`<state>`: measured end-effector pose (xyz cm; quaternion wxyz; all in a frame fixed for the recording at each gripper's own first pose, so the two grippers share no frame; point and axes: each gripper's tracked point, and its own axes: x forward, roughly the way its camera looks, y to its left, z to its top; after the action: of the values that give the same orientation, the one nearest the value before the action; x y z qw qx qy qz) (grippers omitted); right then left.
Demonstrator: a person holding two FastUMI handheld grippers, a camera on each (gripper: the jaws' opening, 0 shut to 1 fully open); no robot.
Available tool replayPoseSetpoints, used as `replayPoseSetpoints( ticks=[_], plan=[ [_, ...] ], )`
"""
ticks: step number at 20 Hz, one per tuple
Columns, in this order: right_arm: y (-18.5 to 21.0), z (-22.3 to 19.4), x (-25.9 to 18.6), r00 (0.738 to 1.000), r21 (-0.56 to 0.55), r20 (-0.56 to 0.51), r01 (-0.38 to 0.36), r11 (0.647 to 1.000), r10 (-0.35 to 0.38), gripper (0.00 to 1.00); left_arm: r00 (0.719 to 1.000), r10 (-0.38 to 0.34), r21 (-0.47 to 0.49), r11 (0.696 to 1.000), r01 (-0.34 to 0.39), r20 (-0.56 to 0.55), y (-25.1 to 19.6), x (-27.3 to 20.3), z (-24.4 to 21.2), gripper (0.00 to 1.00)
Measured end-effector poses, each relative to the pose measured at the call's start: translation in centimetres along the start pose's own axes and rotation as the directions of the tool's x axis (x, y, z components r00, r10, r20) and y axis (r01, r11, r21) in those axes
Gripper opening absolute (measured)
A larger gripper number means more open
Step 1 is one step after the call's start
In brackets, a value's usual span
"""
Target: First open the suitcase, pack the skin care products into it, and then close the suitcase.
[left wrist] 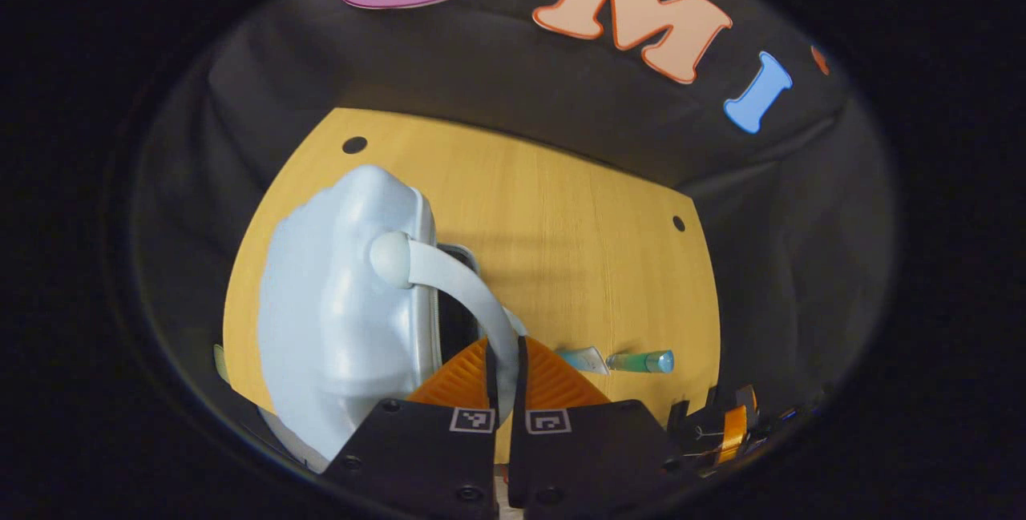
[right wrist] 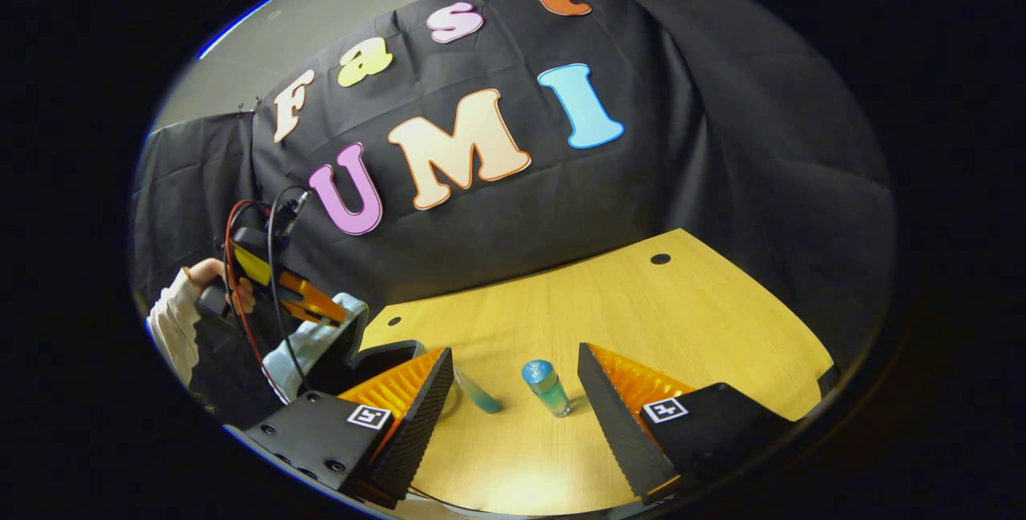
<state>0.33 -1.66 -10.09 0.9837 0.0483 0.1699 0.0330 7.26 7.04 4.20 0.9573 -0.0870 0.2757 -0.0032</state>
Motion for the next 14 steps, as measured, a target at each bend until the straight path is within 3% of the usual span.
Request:
replayPoseSetpoints(
  ticks=[6,14],
  plan=[
    [1.0,0.1,0.0,0.999,-0.022,-0.014,-0.050,0.999,0.049,0.98,0.977,0.142,-0.097,0.987,-0.127,0.162,8.8,-8.0,3.0,0.00],
    [1.8,0.5,-0.1,0.997,-0.027,-0.031,-0.074,0.997,0.073,0.98,0.921,0.342,-0.257,0.922,-0.290,0.186,20.8,-14.4,0.4,0.00]
  ],
)
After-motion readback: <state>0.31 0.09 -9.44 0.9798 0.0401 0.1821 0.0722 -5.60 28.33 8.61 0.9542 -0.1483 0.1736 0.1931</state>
